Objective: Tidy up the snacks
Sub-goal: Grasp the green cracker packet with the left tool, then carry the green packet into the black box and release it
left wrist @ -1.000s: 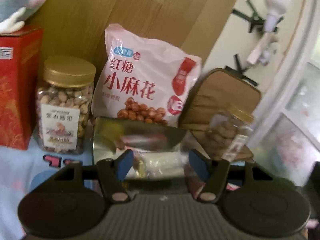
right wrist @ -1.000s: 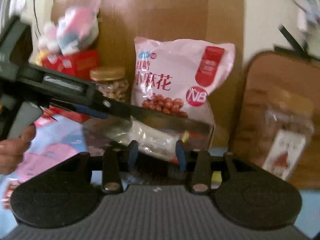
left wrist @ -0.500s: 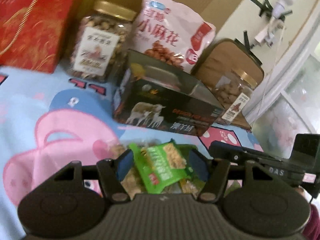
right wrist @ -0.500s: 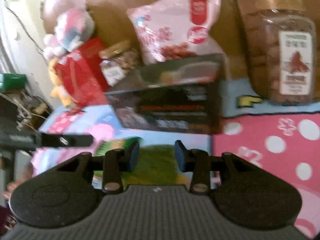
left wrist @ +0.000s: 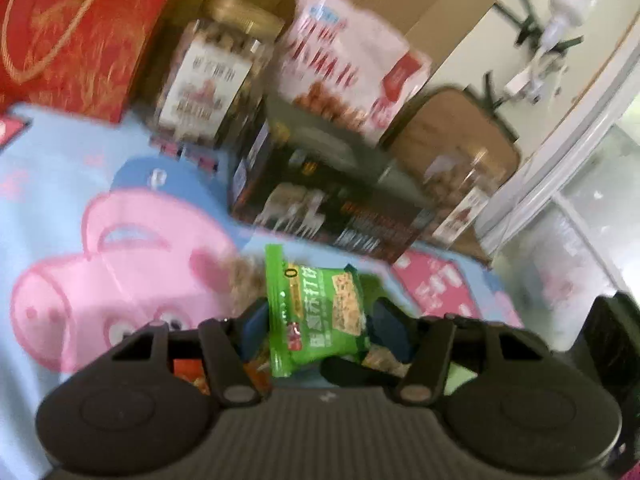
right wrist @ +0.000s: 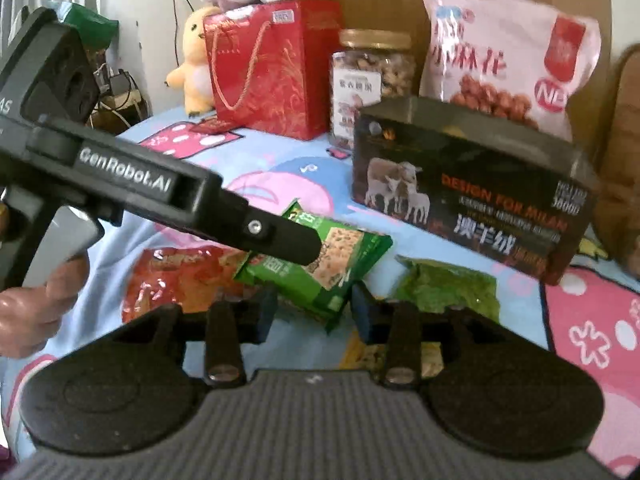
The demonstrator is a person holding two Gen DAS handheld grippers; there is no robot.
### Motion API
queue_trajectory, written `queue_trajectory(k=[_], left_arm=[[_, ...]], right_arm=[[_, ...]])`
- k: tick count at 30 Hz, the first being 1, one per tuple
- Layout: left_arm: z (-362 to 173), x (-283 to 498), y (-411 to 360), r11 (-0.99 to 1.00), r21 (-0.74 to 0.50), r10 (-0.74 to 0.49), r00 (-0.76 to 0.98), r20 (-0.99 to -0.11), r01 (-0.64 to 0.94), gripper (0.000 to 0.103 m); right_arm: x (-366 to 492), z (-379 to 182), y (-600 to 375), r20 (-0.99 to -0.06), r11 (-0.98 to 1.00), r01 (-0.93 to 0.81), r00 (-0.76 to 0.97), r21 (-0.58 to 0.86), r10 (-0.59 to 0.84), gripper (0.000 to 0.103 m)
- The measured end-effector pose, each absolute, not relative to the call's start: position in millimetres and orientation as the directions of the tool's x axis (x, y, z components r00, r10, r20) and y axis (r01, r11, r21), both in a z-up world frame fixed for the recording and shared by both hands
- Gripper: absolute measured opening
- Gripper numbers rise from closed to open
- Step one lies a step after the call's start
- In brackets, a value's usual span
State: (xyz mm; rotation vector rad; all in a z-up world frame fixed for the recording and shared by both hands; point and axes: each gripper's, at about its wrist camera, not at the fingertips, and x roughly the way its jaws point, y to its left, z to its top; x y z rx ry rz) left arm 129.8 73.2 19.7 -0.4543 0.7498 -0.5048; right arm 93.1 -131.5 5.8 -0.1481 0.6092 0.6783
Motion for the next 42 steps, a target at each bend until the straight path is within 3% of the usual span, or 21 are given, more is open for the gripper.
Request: queue_trajectory(k=[4, 10, 12, 15, 19, 24, 28, 34, 38, 42], left_arm=[[56, 143, 70, 0.757, -0.560, -0.621, 0.637, -0.457, 0.336, 0.057], [97, 194, 28, 0.789, -0.459, -0.603, 0.660, -0.448, 0.410, 0.056], [100, 218, 12, 0.791, -0.448, -0.603, 0.657, -0.453, 0.417, 0.057], [91, 252, -7, 0.838, -0.396, -0.539, 0.685, -0.490, 0.376, 0.065], [70, 274, -3, 0.888, -0.370, -0.449, 0.688, -0.570, 0.273, 0.065], [72, 232, 31, 0.866, -0.398, -0.486, 0.699, -0.525, 0.304, 0.067], [64, 199, 64, 0.851, -0.448, -0.504, 0.668, -0.547, 0.275, 0.068], [24, 163, 82, 0.834, -0.508, -0.521, 0.610, -0.597, 0.215, 0.068], [-4, 137, 86, 0.823, -0.529, -0.544, 0.562, -0.624, 0.209, 0.067], [-4, 104, 90, 0.881, -0.406, -0.464, 0.615, -0.638, 0.243, 0.067]], right_arm=[[94, 27, -134, -0.487, 0.784, -0.620, 0.675, 0.031, 0.554, 0.040], [136, 56, -150, -0.391, 0.833, -0.553, 0.775, -0.036, 0.497, 0.040], [158, 59, -162, -0.385, 0.854, -0.519, 0.798, -0.046, 0.464, 0.039], [189, 56, -170, -0.407, 0.879, -0.471, 0.819, -0.071, 0.405, 0.043], [206, 43, -179, -0.432, 0.892, -0.441, 0.827, -0.100, 0.360, 0.045], [182, 45, -201, -0.402, 0.881, -0.470, 0.798, 0.049, 0.448, 0.045], [165, 35, -196, -0.451, 0.812, -0.548, 0.684, 0.200, 0.573, 0.045], [148, 3, -162, -0.557, 0.742, -0.611, 0.528, 0.276, 0.642, 0.042], [139, -11, -161, -0.634, 0.780, -0.584, 0.519, 0.225, 0.573, 0.039], [130, -7, -183, -0.652, 0.826, -0.526, 0.557, 0.203, 0.514, 0.039]])
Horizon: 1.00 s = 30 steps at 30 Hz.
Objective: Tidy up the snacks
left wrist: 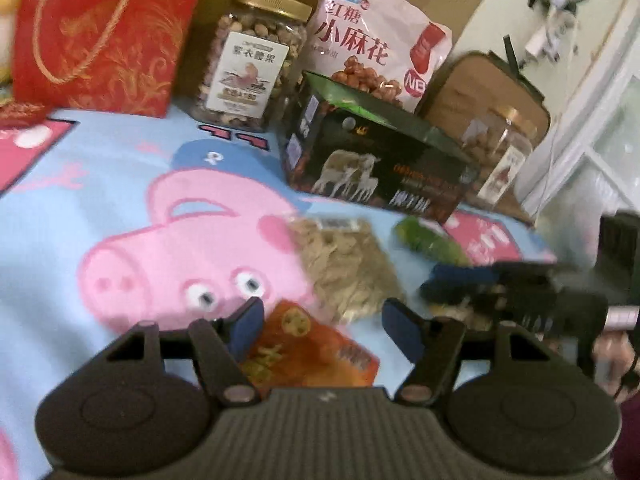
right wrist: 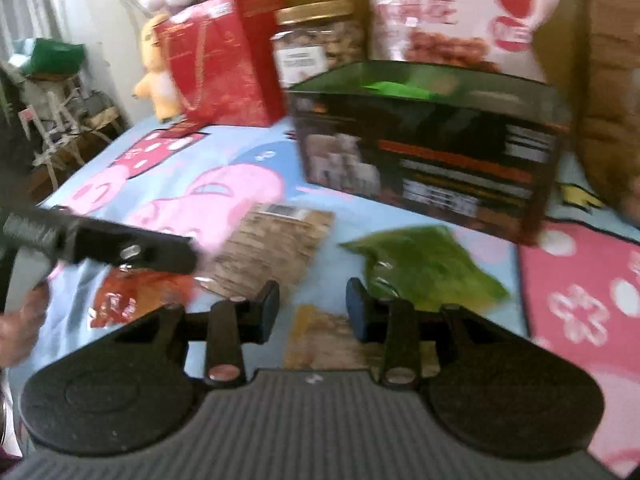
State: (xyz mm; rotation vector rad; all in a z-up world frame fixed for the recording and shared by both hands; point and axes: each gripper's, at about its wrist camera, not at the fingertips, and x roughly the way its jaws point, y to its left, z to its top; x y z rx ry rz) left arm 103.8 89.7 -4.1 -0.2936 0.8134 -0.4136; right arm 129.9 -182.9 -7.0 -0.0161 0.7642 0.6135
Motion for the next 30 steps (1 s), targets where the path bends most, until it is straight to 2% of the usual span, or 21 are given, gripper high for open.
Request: queue_trajectory(k=[3, 7, 10, 14, 17, 19, 21, 22, 23, 24, 30], left_arm=[[1, 99, 102, 0.861, -0.458, -0.491, 0.602, -0.630, 0.223, 0.068], [8, 120, 107, 0.799, -0.562, -0.565, 0.584, -0.583, 0.213, 0.071], [-4, 143, 97, 0.799, -0.581, -0.564, 0.529, -0.634, 0.155, 0.073], [-9, 151, 91, 0.758, -0.627, -0.615, 0.516, -0.596, 0.180, 0.073], [-14, 152, 91, 0.729, -0.664, -0.637, 0.519, -0.570, 0.166, 0.072], [-15, 152, 93, 0.723, -0.675, -0.634, 0.527, -0.566, 0.147, 0.063], [-18, 151, 98, 0.717, -0.687, -0.627, 0.537, -0.564, 0.116, 0.045], [-20, 151, 101, 0.712, -0.694, -0.627, 0.538, -0.564, 0.102, 0.039], [-23, 150, 103, 0.703, -0.705, -0.635, 0.532, -0.560, 0.096, 0.026], [-25, 150, 105, 0.695, -0.713, -0.642, 0.527, -0.558, 0.092, 0.017], [-4, 139, 104, 0.661, -0.731, -0.676, 0.557, -0.483, 0.168, 0.016]], right_arm=[[122, -5, -192, -0.631, 0.829, -0.505, 0.567, 0.242, 0.530, 0.042], [123, -6, -197, -0.592, 0.800, -0.481, 0.545, 0.359, 0.593, 0.042], [135, -13, -192, -0.603, 0.809, -0.439, 0.541, 0.391, 0.586, 0.042], [146, -18, -201, -0.574, 0.756, -0.395, 0.492, 0.523, 0.654, 0.040], [147, -19, -192, -0.563, 0.732, -0.413, 0.468, 0.542, 0.681, 0.038], [149, -21, -183, -0.559, 0.716, -0.432, 0.448, 0.548, 0.698, 0.033], [150, -23, -178, -0.556, 0.710, -0.430, 0.442, 0.558, 0.704, 0.019], [150, -24, -177, -0.547, 0.701, -0.430, 0.439, 0.569, 0.713, 0.018], [149, -25, -176, -0.536, 0.695, -0.432, 0.443, 0.575, 0.719, 0.016], [148, -25, -176, -0.528, 0.692, -0.433, 0.449, 0.577, 0.721, 0.014], [132, -9, -178, -0.471, 0.690, -0.470, 0.508, 0.550, 0.721, 0.012]])
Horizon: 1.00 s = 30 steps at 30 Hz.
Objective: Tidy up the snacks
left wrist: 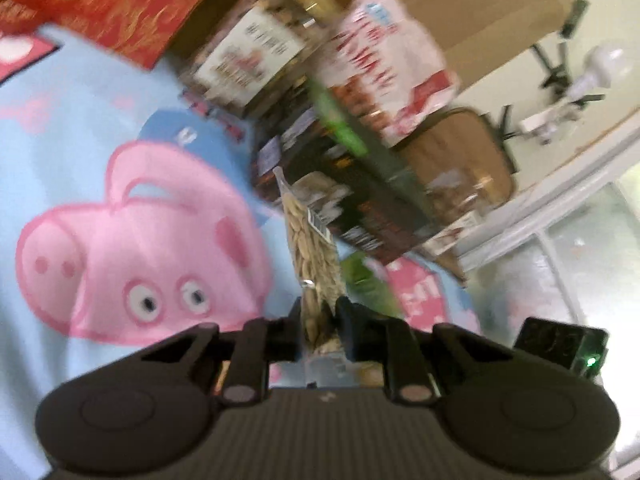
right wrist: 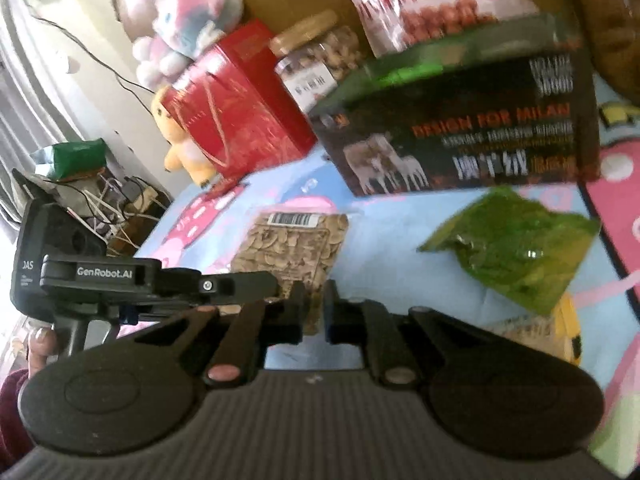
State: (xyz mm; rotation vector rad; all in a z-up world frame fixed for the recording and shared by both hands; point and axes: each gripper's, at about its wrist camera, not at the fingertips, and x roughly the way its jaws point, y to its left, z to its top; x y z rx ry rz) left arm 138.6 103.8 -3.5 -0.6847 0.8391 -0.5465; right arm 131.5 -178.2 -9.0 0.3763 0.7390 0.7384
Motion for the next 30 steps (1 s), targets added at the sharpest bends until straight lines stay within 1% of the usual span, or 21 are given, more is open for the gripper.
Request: queue_trajectory(k=[2, 4, 5, 6, 7, 8, 10, 11, 12, 14, 18, 21, 23, 26, 27, 29, 30], left_arm=[[10, 139, 105, 0.626, -0.751, -0.706, 0.563, -0.429, 0.212, 0.016], [23, 141, 104, 0.584, -0.771, -0.739, 0.558, -0.377, 0.253, 0.016], [29, 145, 101, 0.566, -0.777, -0.756, 0.549, -0.357, 0.274, 0.017], [35, 148, 96, 0.568, -0.771, -0.759, 0.547, -0.354, 0.288, 0.017], [39, 152, 90, 0.574, -0.761, -0.760, 0.543, -0.358, 0.302, 0.017], [44, 159, 81, 0.587, -0.747, -0.756, 0.541, -0.368, 0.313, 0.017], [52, 173, 64, 0.617, -0.710, -0.748, 0.534, -0.395, 0.339, 0.017], [55, 181, 56, 0.625, -0.696, -0.747, 0.529, -0.403, 0.352, 0.017], [60, 191, 48, 0.634, -0.682, -0.744, 0.530, -0.408, 0.365, 0.017], [71, 212, 33, 0.643, -0.660, -0.742, 0.532, -0.408, 0.389, 0.016], [85, 252, 5, 0.637, -0.642, -0.755, 0.516, -0.405, 0.427, 0.016], [87, 277, -19, 0.649, -0.620, -0.748, 0.516, -0.417, 0.440, 0.016], [85, 290, -29, 0.694, -0.584, -0.708, 0.546, -0.447, 0.422, 0.016], [77, 303, -31, 0.750, -0.556, -0.647, 0.570, -0.506, 0.357, 0.016], [76, 301, -27, 0.735, -0.575, -0.663, 0.558, -0.498, 0.359, 0.016], [78, 282, -12, 0.699, -0.592, -0.701, 0.547, -0.458, 0.400, 0.020], [80, 271, -5, 0.690, -0.587, -0.711, 0.549, -0.440, 0.424, 0.024]], right_arm=[[126, 2, -185, -0.425, 0.678, -0.483, 0.537, 0.554, 0.729, 0.012], [122, 10, -193, -0.365, 0.661, -0.487, 0.571, 0.571, 0.735, 0.018], [123, 12, -200, -0.339, 0.645, -0.478, 0.578, 0.597, 0.742, 0.024], [127, 11, -204, -0.321, 0.616, -0.473, 0.564, 0.630, 0.761, 0.035], [132, 10, -210, -0.295, 0.575, -0.463, 0.544, 0.675, 0.785, 0.037], [138, 7, -216, -0.266, 0.528, -0.447, 0.525, 0.722, 0.808, 0.034], [143, 10, -221, -0.241, 0.512, -0.434, 0.541, 0.741, 0.806, 0.010], [144, 16, -223, -0.235, 0.528, -0.443, 0.561, 0.725, 0.794, 0.002], [146, 23, -225, -0.230, 0.551, -0.452, 0.589, 0.702, 0.775, 0.003], [153, 35, -226, -0.250, 0.617, -0.445, 0.641, 0.649, 0.725, 0.003], [180, 50, -235, -0.242, 0.653, -0.466, 0.671, 0.597, 0.701, 0.003], [196, 60, -239, -0.238, 0.706, -0.482, 0.711, 0.520, 0.661, 0.003], [211, 60, -243, -0.253, 0.736, -0.474, 0.729, 0.484, 0.636, 0.003], [231, 47, -250, -0.316, 0.782, -0.434, 0.741, 0.448, 0.593, 0.003], [232, 43, -254, -0.320, 0.778, -0.425, 0.738, 0.463, 0.594, 0.004], [221, 40, -267, -0.285, 0.748, -0.441, 0.731, 0.497, 0.620, 0.007], [212, 39, -273, -0.272, 0.737, -0.458, 0.725, 0.497, 0.633, 0.007]])
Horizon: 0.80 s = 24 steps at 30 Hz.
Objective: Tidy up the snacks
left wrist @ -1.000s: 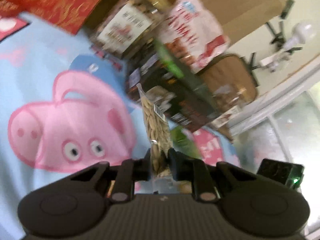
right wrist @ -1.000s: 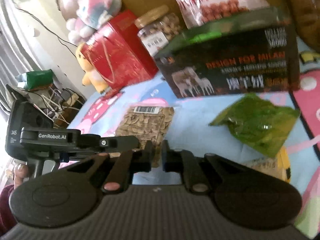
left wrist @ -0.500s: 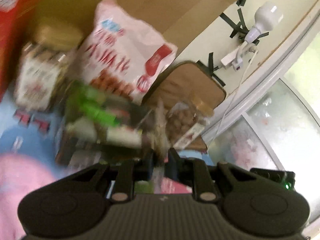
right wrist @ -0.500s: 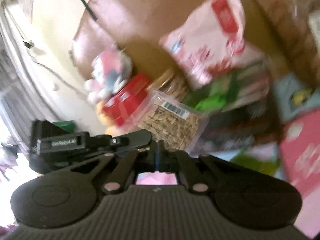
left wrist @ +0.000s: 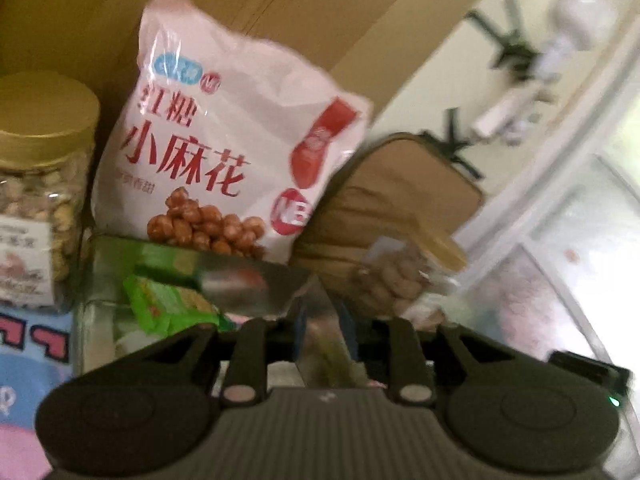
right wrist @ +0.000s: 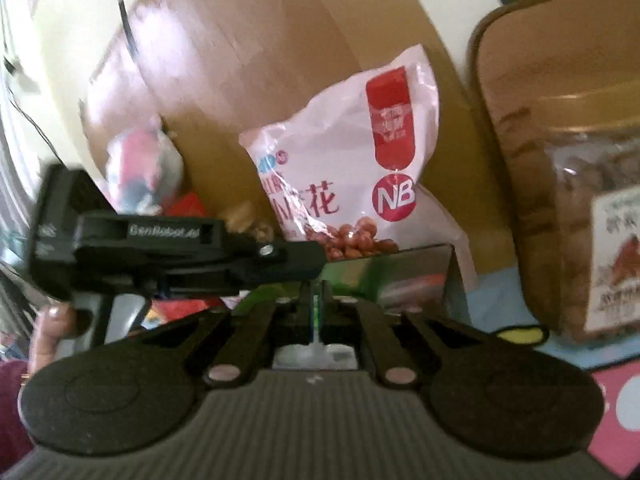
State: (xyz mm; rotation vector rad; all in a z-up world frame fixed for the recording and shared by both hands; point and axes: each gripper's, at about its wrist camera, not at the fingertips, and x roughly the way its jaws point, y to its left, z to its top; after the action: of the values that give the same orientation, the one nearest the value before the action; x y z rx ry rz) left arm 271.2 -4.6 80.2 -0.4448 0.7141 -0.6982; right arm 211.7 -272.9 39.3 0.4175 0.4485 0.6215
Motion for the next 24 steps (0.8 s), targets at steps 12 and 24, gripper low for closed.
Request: queue_trajectory(k=[12, 24], left_arm=[[25, 192, 23, 0.765, -0.509, -0.642, 0.527, -0.556, 0.395, 0.052], [-9, 197, 2, 0.746, -0.583, -0.665, 0.400, -0.631, 0.321, 0.034]], right_arm=[[171, -6, -292, -0.418, 0.805, -0.450, 0.693, 0.387, 0.588, 0.030], [164, -24, -280, -0.481, 0.731, -0.455, 0.554, 0.509, 0.680, 0.036]])
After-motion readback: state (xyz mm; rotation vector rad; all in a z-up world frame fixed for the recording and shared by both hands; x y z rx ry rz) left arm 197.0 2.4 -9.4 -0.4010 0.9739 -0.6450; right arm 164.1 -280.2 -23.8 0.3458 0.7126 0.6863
